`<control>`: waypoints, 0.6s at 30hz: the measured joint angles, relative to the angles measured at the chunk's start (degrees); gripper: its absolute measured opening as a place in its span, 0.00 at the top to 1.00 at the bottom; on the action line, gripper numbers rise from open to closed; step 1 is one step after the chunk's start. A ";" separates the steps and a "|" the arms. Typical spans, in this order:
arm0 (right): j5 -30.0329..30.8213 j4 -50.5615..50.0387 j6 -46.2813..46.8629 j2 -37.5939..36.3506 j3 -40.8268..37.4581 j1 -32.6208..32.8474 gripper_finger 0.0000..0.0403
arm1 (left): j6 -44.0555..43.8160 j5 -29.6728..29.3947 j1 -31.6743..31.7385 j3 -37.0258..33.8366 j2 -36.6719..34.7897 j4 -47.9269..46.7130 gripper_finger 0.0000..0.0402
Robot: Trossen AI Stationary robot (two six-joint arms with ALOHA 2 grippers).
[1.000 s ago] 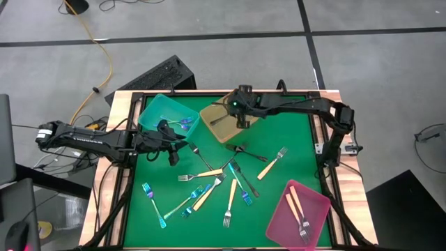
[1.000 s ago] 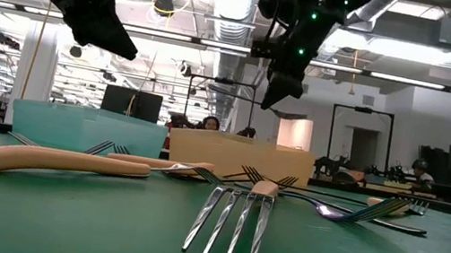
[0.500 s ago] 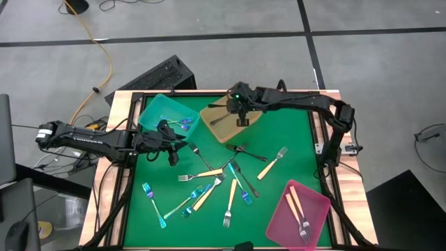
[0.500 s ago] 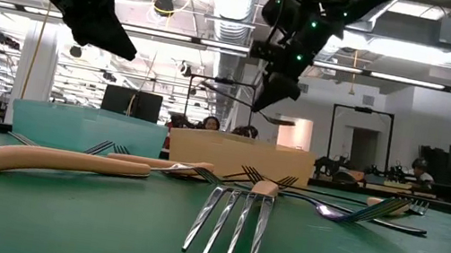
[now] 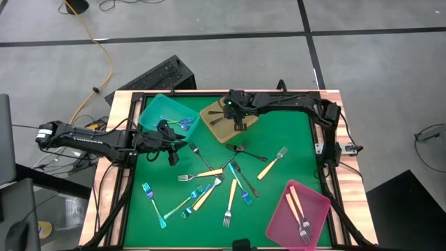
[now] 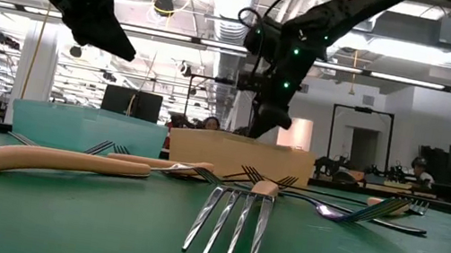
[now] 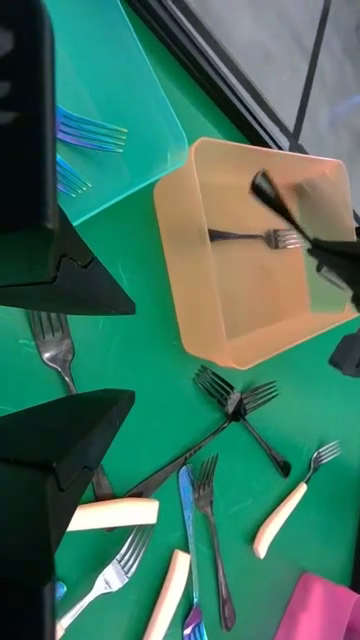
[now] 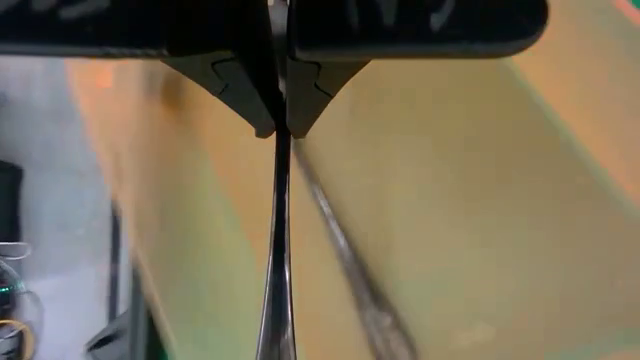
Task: Sort silverware by color (type)
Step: Put the black fork into the yellow bin
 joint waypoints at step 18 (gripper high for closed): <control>-4.48 -4.41 1.96 3.13 -0.13 -1.57 0.93 | 0.50 -1.73 0.00 0.00 0.00 -0.09 0.72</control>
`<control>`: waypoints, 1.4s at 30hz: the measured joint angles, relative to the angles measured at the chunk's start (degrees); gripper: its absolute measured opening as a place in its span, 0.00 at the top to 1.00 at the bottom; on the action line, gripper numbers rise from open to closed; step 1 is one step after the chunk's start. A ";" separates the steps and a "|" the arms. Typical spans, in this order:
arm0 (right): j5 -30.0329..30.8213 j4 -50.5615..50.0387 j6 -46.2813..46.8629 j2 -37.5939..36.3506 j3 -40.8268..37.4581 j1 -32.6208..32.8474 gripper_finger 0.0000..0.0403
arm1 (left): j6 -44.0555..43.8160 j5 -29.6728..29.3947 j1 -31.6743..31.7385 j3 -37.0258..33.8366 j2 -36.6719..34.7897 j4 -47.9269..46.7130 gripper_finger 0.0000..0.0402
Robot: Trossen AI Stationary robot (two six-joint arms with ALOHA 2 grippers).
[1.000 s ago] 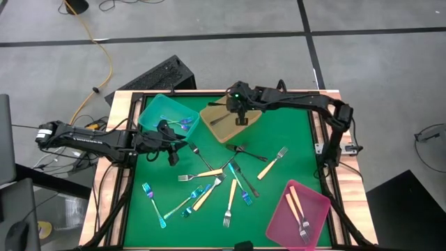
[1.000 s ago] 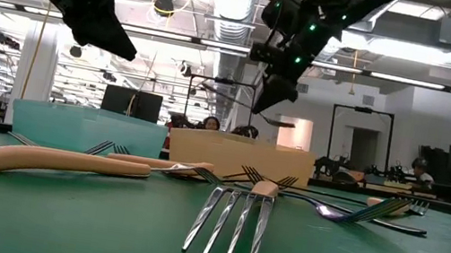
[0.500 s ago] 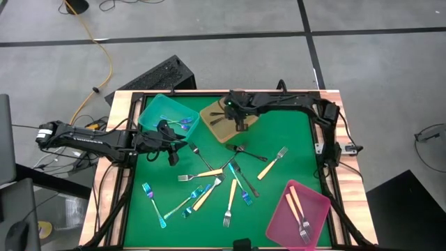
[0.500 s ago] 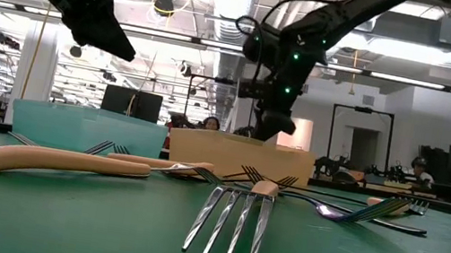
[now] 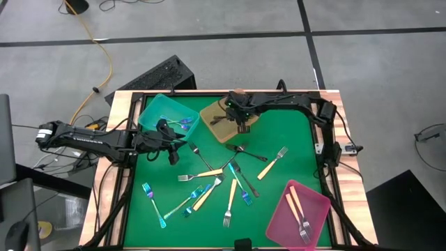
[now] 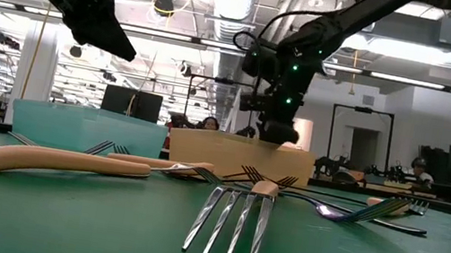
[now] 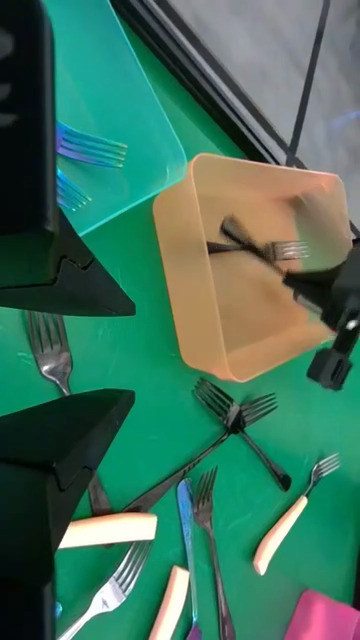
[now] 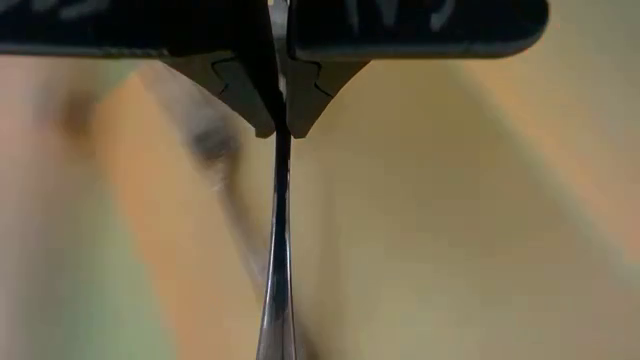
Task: Sort silverware by color (type)
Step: Put the black fork into the yellow bin
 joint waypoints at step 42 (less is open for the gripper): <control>-2.15 -2.03 1.63 4.27 0.99 -0.66 0.78 | 0.24 -1.09 0.15 0.00 0.02 0.00 0.72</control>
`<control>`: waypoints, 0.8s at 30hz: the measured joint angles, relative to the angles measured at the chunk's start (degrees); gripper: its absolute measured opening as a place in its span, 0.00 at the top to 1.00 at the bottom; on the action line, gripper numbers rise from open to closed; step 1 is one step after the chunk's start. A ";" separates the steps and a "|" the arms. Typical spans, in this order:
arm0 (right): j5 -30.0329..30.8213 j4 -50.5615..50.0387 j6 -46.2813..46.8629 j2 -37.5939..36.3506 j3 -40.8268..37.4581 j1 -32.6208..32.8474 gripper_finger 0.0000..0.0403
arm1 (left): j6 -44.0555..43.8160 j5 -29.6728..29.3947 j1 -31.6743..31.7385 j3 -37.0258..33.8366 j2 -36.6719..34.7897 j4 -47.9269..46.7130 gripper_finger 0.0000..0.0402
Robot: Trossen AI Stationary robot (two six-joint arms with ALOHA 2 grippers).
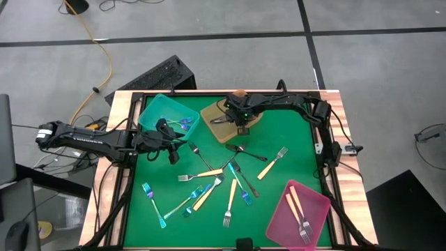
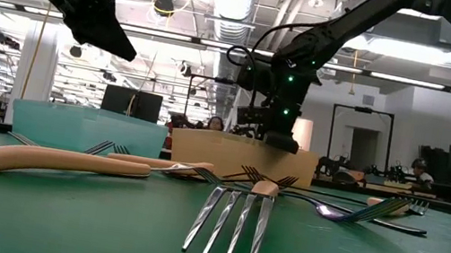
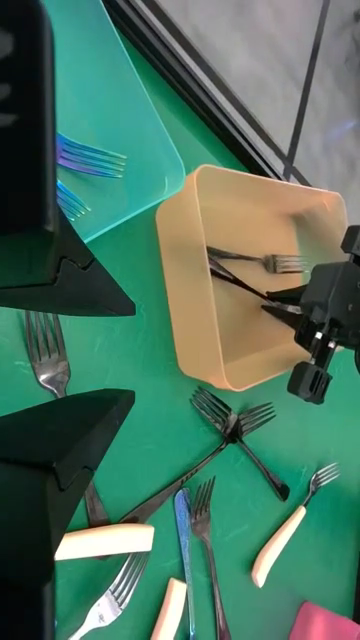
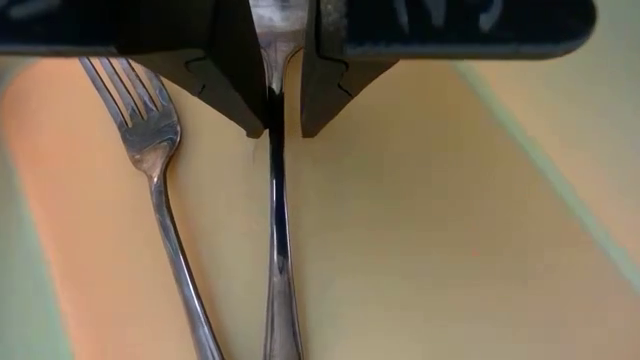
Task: Sort silverware by color (type)
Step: Put the black fork into the yellow bin, then put the yellow fork into the pink bin
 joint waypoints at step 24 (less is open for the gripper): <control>-1.25 -1.23 0.06 0.02 0.02 -0.09 0.78 | 0.17 0.04 0.00 0.00 0.00 -0.02 0.72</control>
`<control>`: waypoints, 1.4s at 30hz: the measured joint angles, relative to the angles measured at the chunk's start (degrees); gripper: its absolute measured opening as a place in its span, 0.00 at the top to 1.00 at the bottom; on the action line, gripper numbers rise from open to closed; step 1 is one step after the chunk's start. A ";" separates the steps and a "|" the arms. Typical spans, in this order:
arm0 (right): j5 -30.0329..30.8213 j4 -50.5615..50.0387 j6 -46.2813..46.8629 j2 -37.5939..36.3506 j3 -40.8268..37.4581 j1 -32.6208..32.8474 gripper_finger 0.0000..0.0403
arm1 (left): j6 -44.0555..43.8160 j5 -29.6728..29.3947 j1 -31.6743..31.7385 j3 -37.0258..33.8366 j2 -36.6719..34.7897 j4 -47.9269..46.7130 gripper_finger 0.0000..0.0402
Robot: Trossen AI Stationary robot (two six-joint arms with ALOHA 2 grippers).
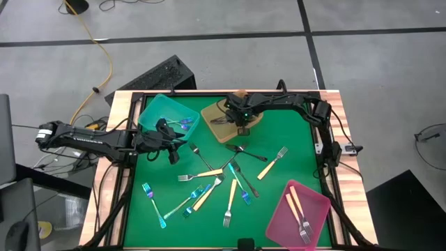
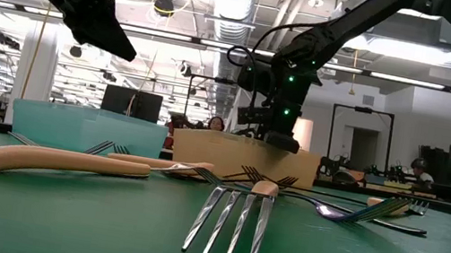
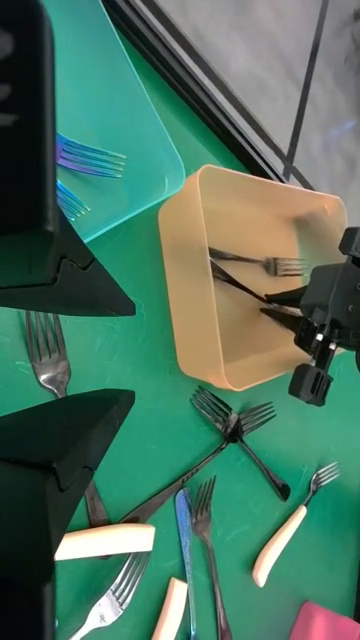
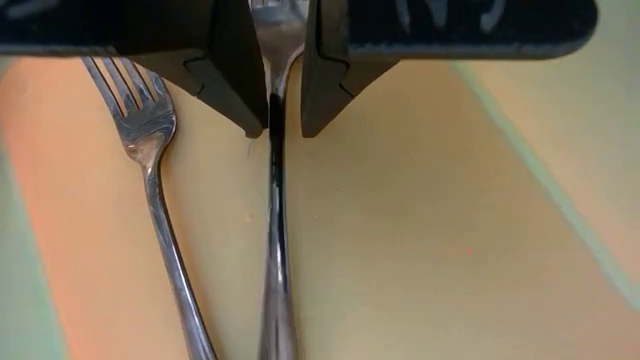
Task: Sort silverware by color (type)
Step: Put the yellow fork into the pink bin
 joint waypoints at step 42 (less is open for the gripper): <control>0.09 -52.47 3.38 -1.54 41.00 -3.73 0.56 | -0.22 -0.19 0.00 0.00 0.00 -0.39 0.72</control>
